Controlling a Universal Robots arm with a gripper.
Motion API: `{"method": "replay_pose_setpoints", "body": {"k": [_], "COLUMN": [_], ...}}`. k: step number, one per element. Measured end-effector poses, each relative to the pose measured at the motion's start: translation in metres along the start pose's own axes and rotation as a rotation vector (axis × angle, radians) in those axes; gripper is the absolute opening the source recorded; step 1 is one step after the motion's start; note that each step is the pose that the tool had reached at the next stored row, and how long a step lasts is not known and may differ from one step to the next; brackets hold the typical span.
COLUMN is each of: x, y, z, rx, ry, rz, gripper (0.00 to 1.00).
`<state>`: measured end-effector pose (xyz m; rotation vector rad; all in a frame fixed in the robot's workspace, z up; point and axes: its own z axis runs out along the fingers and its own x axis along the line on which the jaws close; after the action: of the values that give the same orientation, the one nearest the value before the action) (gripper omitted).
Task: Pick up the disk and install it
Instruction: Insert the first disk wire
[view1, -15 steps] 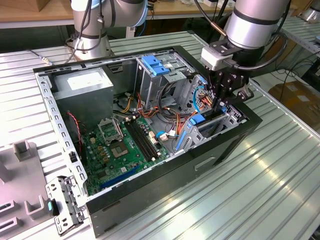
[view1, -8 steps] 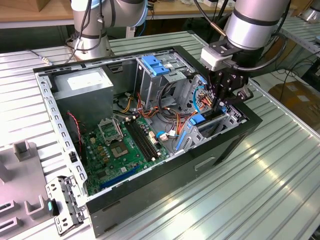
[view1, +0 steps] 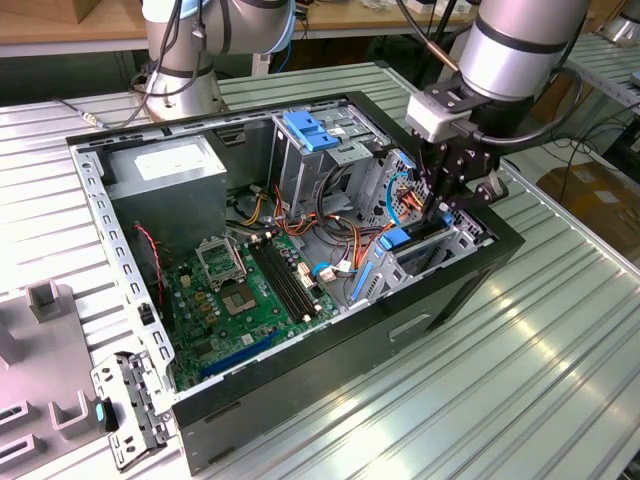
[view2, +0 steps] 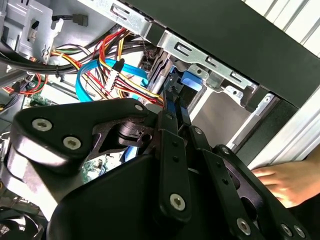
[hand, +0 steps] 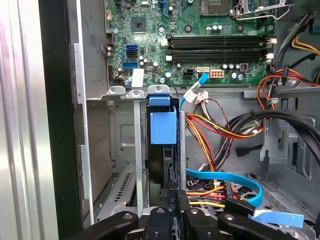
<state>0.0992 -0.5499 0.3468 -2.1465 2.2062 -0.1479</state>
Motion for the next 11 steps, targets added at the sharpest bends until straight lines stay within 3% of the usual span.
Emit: {"method": "replay_pose_setpoints", "body": {"k": [4,5,6,11], "x": [0.0005,0.0008,0.0009,0.0007], "y": [0.0002,0.0003,0.0,-0.0001], "z": [0.0015,0.0028,0.0003,-0.0006], "rx": [-0.0001,-0.0003,-0.0006,-0.0007], "ry": [-0.0012,-0.0066,-0.0194,-0.0193], "rz": [0.0,0.0,0.002,0.007], "gripper": [0.16,0.16,0.16,0.16]}}
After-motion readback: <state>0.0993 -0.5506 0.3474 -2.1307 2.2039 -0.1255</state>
